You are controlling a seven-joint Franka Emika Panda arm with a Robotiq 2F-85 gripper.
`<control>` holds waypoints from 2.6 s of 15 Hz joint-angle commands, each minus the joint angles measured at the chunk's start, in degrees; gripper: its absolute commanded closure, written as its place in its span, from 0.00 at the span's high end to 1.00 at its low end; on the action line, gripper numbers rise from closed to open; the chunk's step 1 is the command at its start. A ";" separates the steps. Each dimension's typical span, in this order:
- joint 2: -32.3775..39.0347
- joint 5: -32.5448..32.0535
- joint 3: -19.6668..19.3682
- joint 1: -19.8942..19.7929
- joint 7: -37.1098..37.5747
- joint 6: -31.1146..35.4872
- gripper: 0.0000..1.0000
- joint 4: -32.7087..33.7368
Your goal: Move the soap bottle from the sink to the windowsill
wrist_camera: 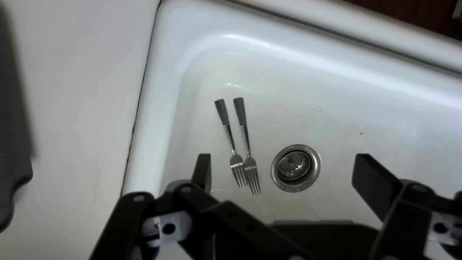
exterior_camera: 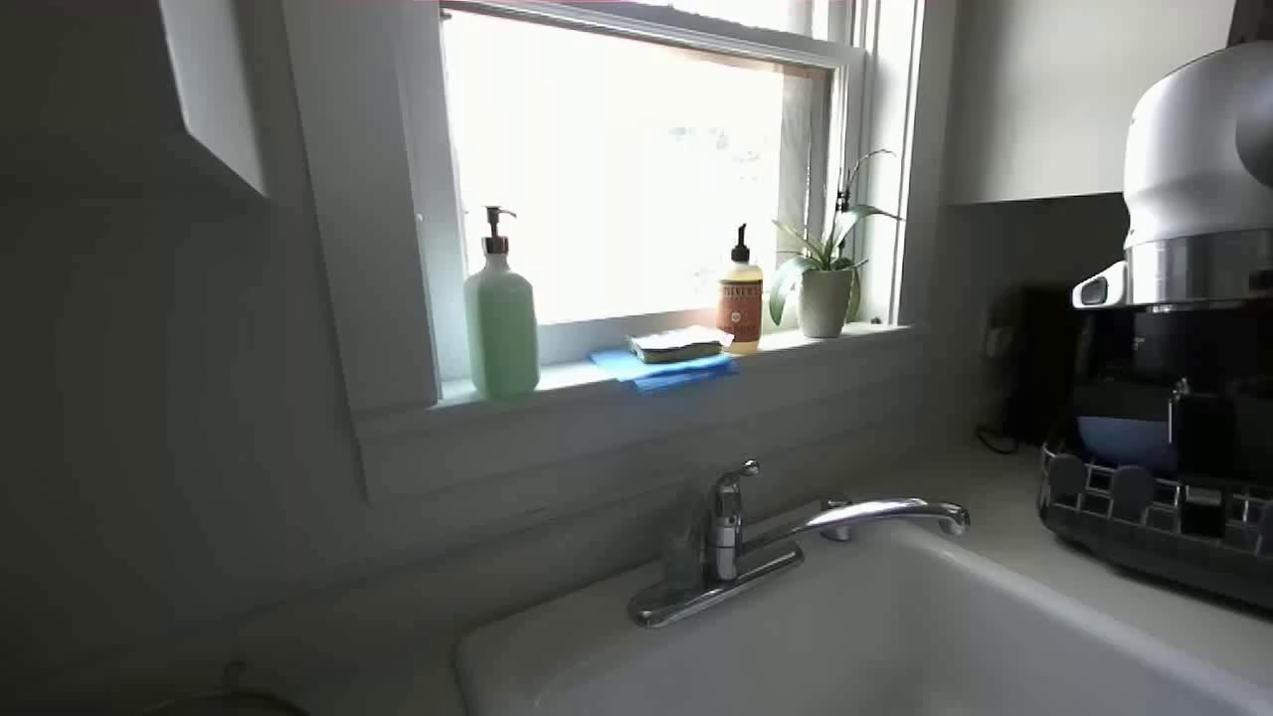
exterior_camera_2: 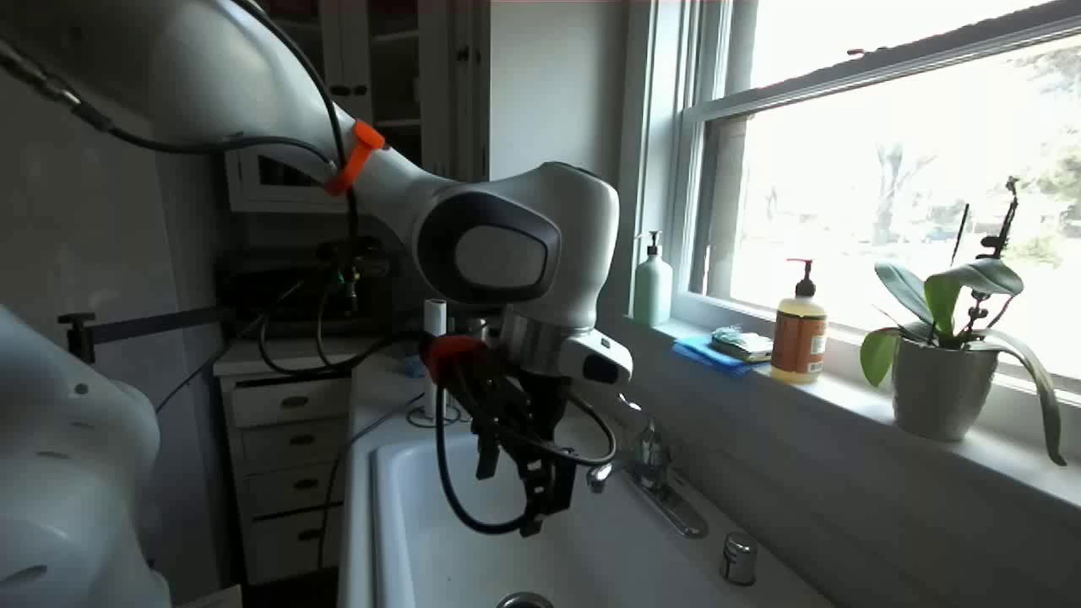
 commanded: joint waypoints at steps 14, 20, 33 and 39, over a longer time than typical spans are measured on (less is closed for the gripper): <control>15.43 15.27 6.73 4.90 12.77 34.80 1.00 7.49; 26.18 20.49 9.56 5.47 17.22 41.19 1.00 17.66; 37.12 -2.48 4.83 4.54 41.56 45.51 1.00 26.66; 46.15 -2.39 4.73 6.03 43.69 34.40 1.00 38.05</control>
